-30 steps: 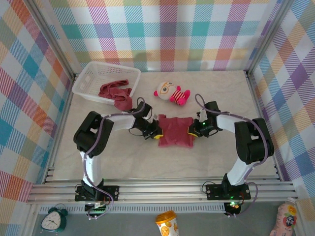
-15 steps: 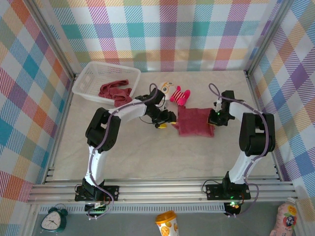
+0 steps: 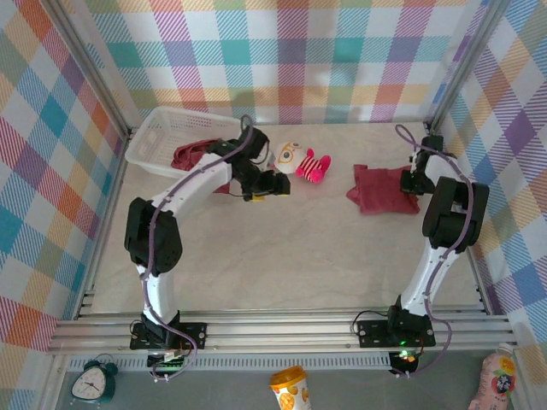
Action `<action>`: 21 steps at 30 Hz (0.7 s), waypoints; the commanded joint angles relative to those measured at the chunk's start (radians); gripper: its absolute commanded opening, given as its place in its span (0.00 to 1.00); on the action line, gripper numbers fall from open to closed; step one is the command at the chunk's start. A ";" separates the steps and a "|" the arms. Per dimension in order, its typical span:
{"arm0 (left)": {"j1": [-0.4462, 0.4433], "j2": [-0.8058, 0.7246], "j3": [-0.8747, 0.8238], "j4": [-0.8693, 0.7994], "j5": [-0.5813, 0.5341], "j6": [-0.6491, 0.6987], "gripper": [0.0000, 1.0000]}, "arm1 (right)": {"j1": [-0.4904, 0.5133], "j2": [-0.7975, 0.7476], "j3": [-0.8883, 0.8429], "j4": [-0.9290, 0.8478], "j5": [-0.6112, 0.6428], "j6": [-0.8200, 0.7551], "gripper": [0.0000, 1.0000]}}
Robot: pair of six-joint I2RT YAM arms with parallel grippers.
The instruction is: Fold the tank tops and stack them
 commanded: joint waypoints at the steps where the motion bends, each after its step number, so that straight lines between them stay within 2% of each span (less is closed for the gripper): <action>1: 0.073 -0.059 0.031 -0.113 -0.087 0.070 0.79 | -0.025 0.059 0.087 -0.007 0.091 -0.080 0.12; 5: 0.153 -0.079 0.090 -0.181 -0.194 0.126 0.83 | -0.057 0.139 0.205 -0.018 0.091 -0.055 0.13; 7: 0.197 -0.071 0.126 -0.222 -0.258 0.150 0.85 | -0.065 0.164 0.266 -0.059 0.074 -0.047 0.18; 9: 0.248 -0.054 0.151 -0.244 -0.325 0.160 0.85 | -0.063 0.150 0.278 -0.056 0.054 -0.041 0.35; 10: 0.271 -0.044 0.156 -0.245 -0.335 0.168 0.85 | -0.063 0.136 0.276 -0.054 0.040 -0.034 0.41; 14: 0.345 0.008 0.178 -0.213 -0.343 0.174 0.84 | -0.062 0.037 0.215 -0.044 -0.020 -0.004 0.54; 16: 0.360 0.042 0.205 -0.217 -0.370 0.184 0.84 | -0.061 -0.030 0.159 -0.040 -0.082 0.048 0.59; 17: 0.370 0.061 0.212 -0.209 -0.347 0.189 0.84 | -0.059 -0.072 0.115 -0.020 -0.123 0.069 0.62; 19: 0.389 0.106 0.224 -0.193 -0.317 0.191 0.83 | -0.058 -0.154 0.023 0.031 -0.252 0.126 0.70; 21: 0.403 0.160 0.258 -0.191 -0.299 0.199 0.80 | -0.043 -0.227 -0.066 0.069 -0.371 0.176 0.75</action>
